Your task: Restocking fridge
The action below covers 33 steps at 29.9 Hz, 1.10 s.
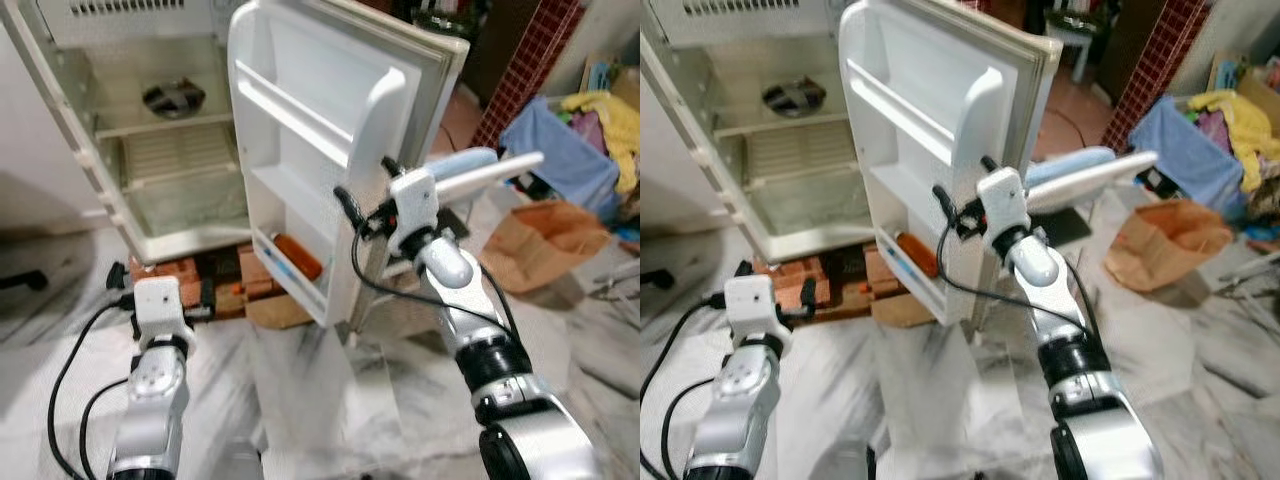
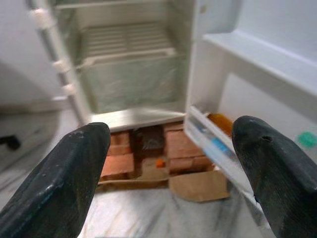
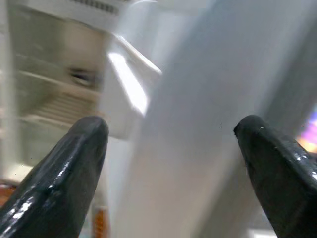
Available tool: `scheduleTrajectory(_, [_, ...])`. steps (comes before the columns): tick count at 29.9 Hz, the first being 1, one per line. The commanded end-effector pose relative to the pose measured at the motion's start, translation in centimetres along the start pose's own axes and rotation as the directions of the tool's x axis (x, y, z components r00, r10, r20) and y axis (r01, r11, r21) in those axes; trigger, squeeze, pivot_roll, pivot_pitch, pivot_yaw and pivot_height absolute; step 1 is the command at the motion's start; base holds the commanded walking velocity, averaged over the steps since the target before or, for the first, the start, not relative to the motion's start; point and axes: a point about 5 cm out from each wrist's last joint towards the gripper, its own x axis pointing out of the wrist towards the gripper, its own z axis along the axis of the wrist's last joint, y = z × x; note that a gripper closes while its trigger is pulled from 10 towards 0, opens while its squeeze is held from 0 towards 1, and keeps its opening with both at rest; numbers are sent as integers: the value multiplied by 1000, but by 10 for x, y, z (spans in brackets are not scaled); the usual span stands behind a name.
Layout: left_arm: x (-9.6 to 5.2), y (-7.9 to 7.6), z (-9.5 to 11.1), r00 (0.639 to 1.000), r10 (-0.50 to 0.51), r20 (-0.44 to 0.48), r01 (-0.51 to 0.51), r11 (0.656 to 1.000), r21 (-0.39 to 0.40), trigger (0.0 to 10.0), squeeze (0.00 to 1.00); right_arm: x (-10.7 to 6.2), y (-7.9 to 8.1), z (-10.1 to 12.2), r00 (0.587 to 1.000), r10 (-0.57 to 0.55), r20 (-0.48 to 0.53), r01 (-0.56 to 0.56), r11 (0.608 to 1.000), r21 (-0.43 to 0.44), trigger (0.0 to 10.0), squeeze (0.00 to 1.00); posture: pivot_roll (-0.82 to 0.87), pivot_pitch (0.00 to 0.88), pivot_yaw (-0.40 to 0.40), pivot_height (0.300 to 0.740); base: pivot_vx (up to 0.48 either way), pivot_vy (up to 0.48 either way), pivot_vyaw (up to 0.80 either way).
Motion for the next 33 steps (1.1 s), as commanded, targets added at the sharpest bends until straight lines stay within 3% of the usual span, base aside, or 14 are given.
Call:
scheduleTrajectory(1, [0, 0, 3, 1000, -7, 1, 7, 1000, 13, 10000, 0, 3, -10, 4, 997, -81, 7, 81, 997, 12, 10000, 0, 134, 31, -47, 740, 0, 0, 0])
scheduleTrajectory(7, [-1, -2, 3, 1000, -20, -8, 20, 1000, 22, 10000, 0, 8, -4, -1, 995, -101, -8, 102, 993, 65, 10000, 0, 127, 34, -35, 740, 0, 0, 0])
scheduleTrajectory(13, [0, -4, 6, 1000, -28, -8, 28, 999, 24, 10000, 0, 14, -9, 2, 988, -154, -2, 154, 984, 94, 10000, 0, 125, 36, -33, 740, 0, 0, 0])
scheduleTrajectory(17, [0, -6, 5, 999, -35, -17, 35, 999, 24, 10000, 0, 28, -18, 8, 985, -169, -30, 172, 968, 183, 10000, 0, 143, 43, -44, 740, 0, 0, 0])
scheduleTrajectory(23, [-7, -3, 6, 1000, -17, -19, 17, 1000, 22, 10000, 0, 43, -20, 21, 980, -191, -53, 197, 961, 194, 10000, 0, 181, 77, -62, 740, 0, 0, 0])
scheduleTrajectory(28, [-19, 1, 5, 1000, -2, -24, 2, 1000, 21, 10000, 0, 47, -19, 22, 984, -165, -71, 177, 963, 205, 10000, 0, 207, 122, -74, 740, 0, 0, 0])
scheduleTrajectory(33, [-27, 4, 4, 999, 7, -33, -6, 1000, 17, 10000, 0, 49, -11, 20, 993, -84, -78, 104, 946, 306, 10000, 0, 222, 154, -79, 740, 0, 0, 0])
